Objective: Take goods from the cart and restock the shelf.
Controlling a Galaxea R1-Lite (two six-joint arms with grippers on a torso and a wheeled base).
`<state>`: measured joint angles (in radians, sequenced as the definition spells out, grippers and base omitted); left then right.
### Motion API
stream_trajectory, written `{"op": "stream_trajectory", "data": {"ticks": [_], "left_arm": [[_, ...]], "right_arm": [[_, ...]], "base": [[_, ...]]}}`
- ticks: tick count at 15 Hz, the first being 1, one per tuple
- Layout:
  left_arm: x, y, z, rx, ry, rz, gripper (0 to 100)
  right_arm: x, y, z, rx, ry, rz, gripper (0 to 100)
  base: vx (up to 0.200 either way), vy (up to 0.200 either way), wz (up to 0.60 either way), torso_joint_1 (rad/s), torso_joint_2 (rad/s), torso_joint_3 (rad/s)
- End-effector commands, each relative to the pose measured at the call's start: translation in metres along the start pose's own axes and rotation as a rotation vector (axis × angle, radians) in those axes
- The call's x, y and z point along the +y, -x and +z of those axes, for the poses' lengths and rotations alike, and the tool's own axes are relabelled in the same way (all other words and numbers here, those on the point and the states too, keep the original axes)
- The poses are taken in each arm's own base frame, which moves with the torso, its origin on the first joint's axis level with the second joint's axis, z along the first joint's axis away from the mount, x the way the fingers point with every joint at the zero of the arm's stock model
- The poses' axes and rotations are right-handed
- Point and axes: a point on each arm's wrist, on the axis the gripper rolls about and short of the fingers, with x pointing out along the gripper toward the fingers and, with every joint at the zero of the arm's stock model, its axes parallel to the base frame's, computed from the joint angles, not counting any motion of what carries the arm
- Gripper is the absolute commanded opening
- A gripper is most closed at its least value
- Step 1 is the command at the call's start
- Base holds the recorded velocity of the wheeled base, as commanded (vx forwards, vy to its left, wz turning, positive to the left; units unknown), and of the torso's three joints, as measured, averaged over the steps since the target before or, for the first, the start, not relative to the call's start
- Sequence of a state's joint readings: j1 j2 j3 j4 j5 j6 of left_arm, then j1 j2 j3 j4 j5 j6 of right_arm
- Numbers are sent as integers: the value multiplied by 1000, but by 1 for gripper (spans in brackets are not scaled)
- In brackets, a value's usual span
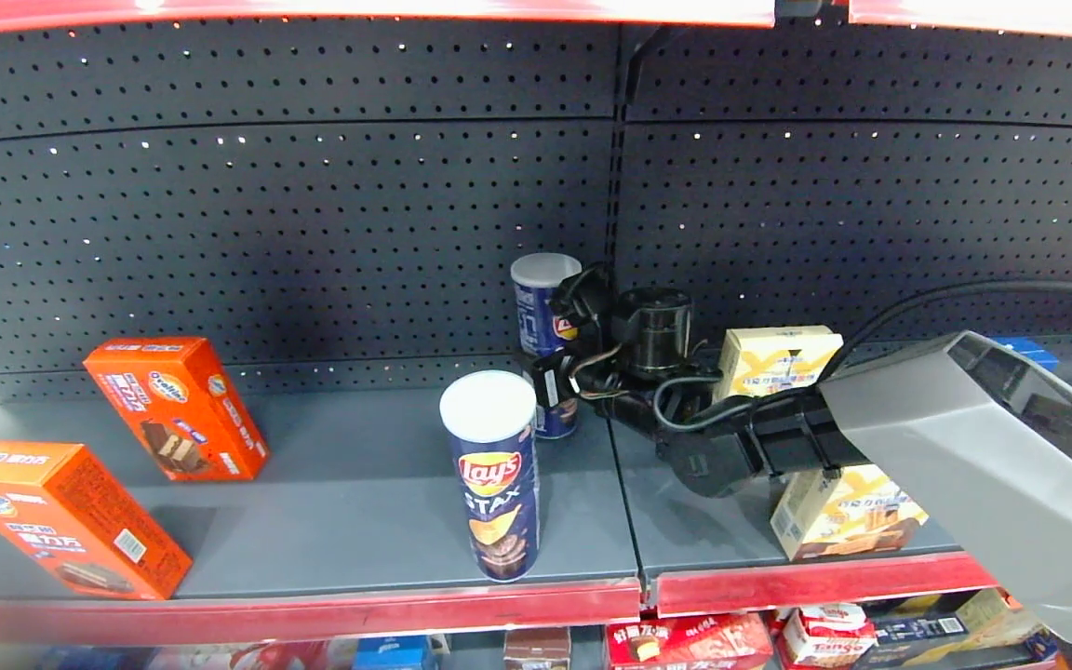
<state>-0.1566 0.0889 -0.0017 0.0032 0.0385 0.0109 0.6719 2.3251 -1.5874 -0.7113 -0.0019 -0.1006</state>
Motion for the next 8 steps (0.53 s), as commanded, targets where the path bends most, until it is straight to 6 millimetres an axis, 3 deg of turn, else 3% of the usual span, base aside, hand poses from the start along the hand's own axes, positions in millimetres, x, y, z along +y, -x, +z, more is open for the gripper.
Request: {"op": "stream_trajectory", "data": {"ticks": [1, 8], "left_arm": [[0, 0, 0, 2, 0, 0, 100], [0, 0, 0, 2, 0, 1, 100]], "right_arm": [[0, -3, -5, 6, 1, -5, 0], [0, -11, -11, 0, 1, -21, 0]], "base": [[0, 0, 0, 0, 0, 0], [0, 0, 0, 0, 0, 0]]}}
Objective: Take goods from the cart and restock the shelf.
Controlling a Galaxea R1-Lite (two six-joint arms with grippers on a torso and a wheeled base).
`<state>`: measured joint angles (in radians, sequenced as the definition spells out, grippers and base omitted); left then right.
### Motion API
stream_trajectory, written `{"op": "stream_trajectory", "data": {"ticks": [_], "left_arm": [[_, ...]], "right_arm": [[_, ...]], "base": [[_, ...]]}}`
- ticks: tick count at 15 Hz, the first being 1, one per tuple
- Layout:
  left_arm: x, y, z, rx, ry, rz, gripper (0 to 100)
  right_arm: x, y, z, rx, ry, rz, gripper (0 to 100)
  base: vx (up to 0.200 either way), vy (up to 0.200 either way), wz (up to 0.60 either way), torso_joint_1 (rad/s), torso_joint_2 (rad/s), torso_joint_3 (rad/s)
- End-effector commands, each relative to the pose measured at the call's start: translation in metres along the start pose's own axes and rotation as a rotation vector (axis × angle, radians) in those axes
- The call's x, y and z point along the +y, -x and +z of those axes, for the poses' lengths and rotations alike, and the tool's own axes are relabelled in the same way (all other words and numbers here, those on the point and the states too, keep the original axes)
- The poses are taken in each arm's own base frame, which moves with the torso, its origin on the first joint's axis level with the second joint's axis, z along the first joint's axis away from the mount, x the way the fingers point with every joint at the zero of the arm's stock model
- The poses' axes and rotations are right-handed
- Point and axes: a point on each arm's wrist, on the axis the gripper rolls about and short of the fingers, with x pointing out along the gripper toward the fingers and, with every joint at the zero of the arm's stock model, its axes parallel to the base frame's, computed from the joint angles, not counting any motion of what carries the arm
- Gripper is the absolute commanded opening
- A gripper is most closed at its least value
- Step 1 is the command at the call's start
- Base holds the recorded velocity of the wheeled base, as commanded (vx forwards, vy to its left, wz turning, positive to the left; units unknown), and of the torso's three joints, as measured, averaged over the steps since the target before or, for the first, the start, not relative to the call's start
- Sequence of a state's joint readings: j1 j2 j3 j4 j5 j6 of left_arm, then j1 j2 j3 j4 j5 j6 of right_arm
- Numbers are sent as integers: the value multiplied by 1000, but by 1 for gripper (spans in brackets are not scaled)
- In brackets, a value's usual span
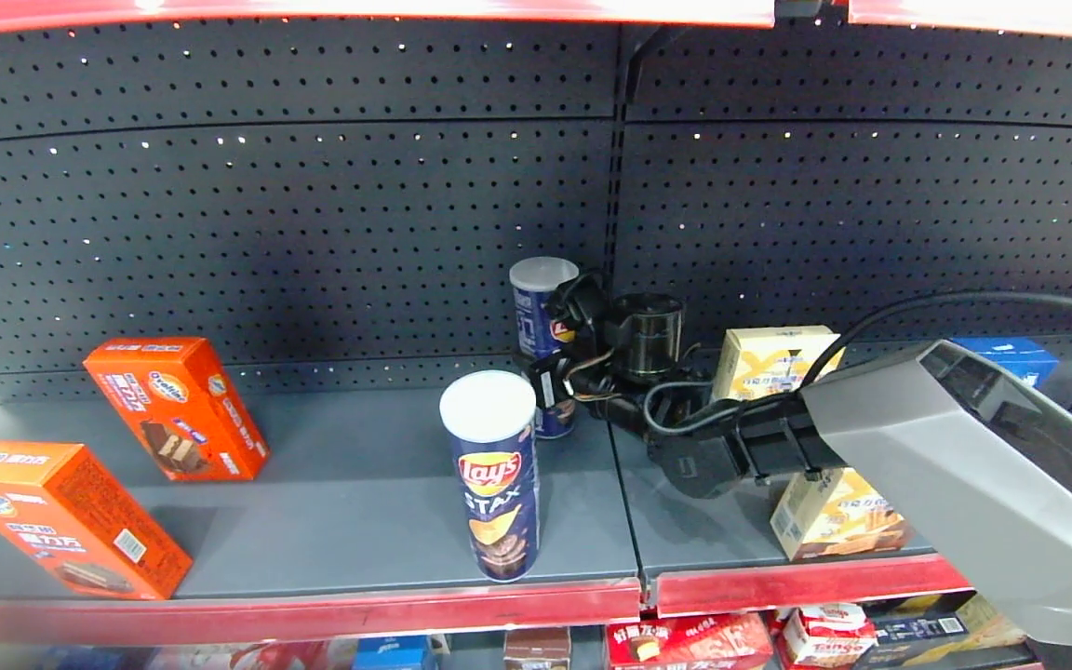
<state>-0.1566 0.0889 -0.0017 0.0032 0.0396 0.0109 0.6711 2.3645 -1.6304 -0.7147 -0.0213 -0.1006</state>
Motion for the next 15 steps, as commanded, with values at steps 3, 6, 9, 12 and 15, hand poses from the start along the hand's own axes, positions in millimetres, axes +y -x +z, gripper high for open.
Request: {"op": "stream_trajectory", "data": {"ticks": [3, 6, 9, 12, 15], "left_arm": [[0, 0, 0, 2, 0, 0, 100], [0, 0, 0, 2, 0, -1, 100], [0, 0, 0, 2, 0, 0, 100], [0, 0, 0, 2, 0, 0, 100], [0, 0, 0, 2, 0, -1, 100]], "right_arm": [[0, -3, -6, 7, -1, -2, 0], [1, -5, -9, 7, -1, 0, 0], [2, -7, -12, 4, -1, -1, 0], [6, -6, -14, 2, -2, 5, 100], [6, -5, -13, 3, -2, 3, 100]], "base": [[0, 0, 0, 0, 0, 0], [0, 0, 0, 0, 0, 0], [0, 0, 0, 0, 0, 0], [0, 0, 0, 0, 0, 0], [0, 0, 0, 0, 0, 0]]}}
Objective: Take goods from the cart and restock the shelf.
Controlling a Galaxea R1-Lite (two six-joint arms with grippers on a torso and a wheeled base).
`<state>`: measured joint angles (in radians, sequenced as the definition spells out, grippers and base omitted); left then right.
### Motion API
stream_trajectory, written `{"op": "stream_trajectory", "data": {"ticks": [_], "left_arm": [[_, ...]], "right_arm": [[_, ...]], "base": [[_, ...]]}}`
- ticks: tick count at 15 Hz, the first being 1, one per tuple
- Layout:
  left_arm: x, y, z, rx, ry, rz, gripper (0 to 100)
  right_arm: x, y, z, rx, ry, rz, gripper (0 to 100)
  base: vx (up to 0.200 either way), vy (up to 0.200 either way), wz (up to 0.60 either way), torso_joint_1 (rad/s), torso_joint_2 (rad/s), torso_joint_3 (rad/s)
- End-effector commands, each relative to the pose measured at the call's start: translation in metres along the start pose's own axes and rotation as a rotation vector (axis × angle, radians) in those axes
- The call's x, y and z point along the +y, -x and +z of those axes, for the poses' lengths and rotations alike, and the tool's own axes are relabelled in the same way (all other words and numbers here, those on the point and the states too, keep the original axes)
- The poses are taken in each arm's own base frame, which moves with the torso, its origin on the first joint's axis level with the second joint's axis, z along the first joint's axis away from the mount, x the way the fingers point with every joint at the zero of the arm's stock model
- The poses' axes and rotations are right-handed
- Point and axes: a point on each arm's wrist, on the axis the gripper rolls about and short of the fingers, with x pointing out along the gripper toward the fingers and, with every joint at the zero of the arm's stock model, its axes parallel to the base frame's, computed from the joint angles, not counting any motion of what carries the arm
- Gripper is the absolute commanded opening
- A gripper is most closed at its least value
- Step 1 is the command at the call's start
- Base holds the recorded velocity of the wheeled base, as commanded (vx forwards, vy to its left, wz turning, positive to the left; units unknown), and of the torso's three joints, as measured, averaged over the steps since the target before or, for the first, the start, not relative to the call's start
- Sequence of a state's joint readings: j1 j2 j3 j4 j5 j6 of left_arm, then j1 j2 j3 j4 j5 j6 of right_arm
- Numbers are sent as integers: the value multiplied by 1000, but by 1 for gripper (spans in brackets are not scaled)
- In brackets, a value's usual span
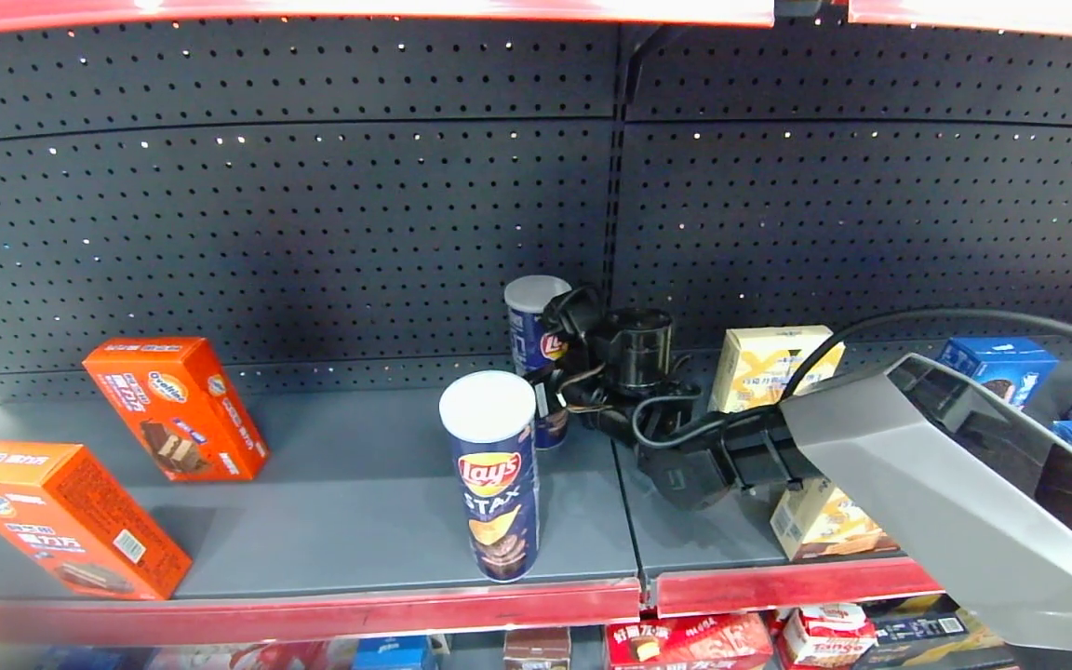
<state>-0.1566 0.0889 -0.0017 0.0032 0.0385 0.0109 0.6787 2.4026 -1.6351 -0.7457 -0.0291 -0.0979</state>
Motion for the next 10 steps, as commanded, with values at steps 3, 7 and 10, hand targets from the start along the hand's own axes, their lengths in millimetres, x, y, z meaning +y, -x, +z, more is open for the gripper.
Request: {"op": "stream_trajectory", "data": {"ticks": [3, 7, 10], "left_arm": [[0, 0, 0, 2, 0, 0, 100], [0, 0, 0, 2, 2, 0, 100], [0, 0, 0, 2, 6, 0, 100]], "right_arm": [[5, 8, -1, 30, 2, -27, 100], [10, 36, 13, 65, 2, -76, 100], [8, 59, 20, 80, 4, -87, 100]], "base": [[0, 0, 0, 0, 0, 0], [0, 0, 0, 0, 0, 0], [0, 0, 0, 0, 0, 0]]}}
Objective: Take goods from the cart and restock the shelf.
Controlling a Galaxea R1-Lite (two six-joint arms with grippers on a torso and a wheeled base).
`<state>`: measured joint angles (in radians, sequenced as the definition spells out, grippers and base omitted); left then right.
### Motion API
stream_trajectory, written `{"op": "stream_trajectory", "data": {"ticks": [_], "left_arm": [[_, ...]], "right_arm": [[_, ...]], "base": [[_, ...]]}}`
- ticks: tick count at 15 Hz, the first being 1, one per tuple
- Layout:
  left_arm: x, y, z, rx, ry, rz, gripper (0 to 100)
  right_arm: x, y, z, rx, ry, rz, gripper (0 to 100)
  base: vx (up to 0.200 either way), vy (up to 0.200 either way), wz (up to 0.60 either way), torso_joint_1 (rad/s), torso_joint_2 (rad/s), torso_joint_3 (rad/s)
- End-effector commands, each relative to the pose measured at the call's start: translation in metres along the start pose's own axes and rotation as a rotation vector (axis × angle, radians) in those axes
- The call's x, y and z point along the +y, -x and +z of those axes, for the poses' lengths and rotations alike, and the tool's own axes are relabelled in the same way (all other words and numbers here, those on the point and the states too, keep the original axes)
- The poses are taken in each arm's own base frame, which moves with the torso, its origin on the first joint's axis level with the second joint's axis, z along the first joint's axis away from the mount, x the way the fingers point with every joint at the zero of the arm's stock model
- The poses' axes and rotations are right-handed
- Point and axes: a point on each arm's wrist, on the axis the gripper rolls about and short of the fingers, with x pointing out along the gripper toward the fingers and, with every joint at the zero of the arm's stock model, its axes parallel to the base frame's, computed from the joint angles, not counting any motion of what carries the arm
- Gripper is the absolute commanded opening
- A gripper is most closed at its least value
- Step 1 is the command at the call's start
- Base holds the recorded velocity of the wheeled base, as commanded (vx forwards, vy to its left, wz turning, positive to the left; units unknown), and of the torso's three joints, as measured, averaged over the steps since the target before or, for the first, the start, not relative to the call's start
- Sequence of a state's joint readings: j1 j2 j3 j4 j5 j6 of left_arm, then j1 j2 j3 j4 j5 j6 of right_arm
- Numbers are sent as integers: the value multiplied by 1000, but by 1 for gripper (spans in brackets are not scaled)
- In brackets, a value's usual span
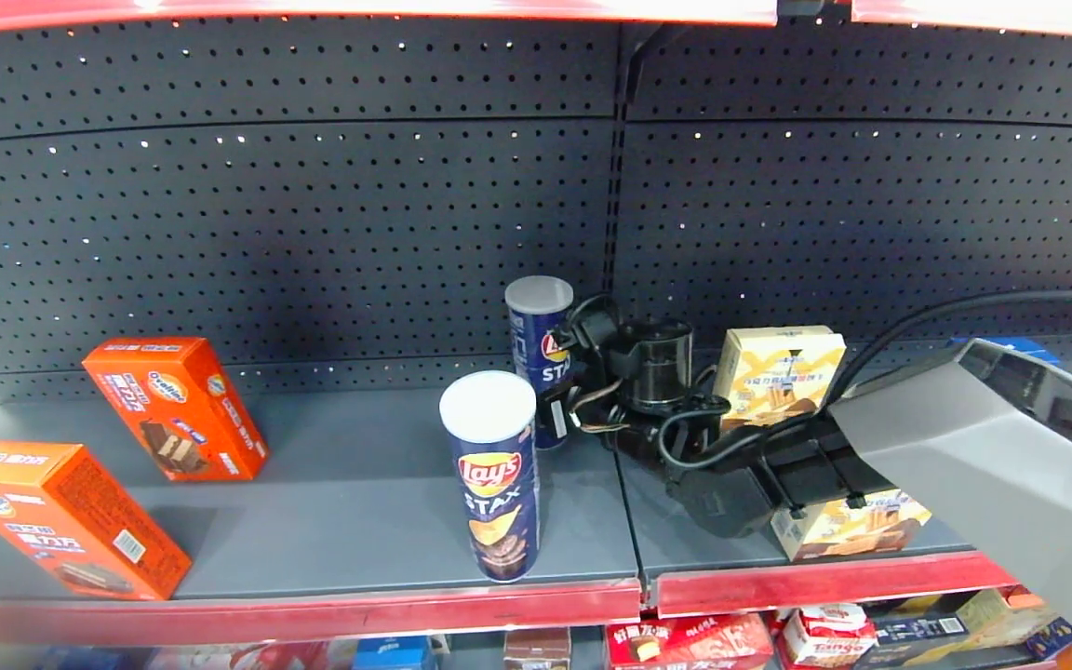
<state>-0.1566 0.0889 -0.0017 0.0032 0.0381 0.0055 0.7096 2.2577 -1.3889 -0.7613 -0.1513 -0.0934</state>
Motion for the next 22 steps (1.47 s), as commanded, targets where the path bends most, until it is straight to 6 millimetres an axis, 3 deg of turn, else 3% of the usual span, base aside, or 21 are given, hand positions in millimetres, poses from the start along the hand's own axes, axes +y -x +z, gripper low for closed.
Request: {"op": "stream_trajectory", "data": {"ticks": [1, 5, 7, 15, 22], "left_arm": [[0, 0, 0, 2, 2, 0, 100], [0, 0, 0, 2, 4, 0, 100], [0, 0, 0, 3, 5, -1, 100], [0, 0, 0, 3, 7, 0, 100], [1, 0, 0, 2, 7, 42, 100]], "right_arm": [[-5, 31, 14, 0, 1, -1, 100], [-24, 62, 20, 26, 2, -56, 100], [-38, 65, 18, 36, 2, -93, 100], [-51, 53, 4, 71, 4, -208, 100], [-84, 33, 1, 37, -13, -293, 100]], "base": [[0, 0, 0, 0, 0, 0], [0, 0, 0, 0, 0, 0], [0, 0, 0, 0, 0, 0], [0, 0, 0, 0, 0, 0], [0, 0, 0, 0, 0, 0]]}}
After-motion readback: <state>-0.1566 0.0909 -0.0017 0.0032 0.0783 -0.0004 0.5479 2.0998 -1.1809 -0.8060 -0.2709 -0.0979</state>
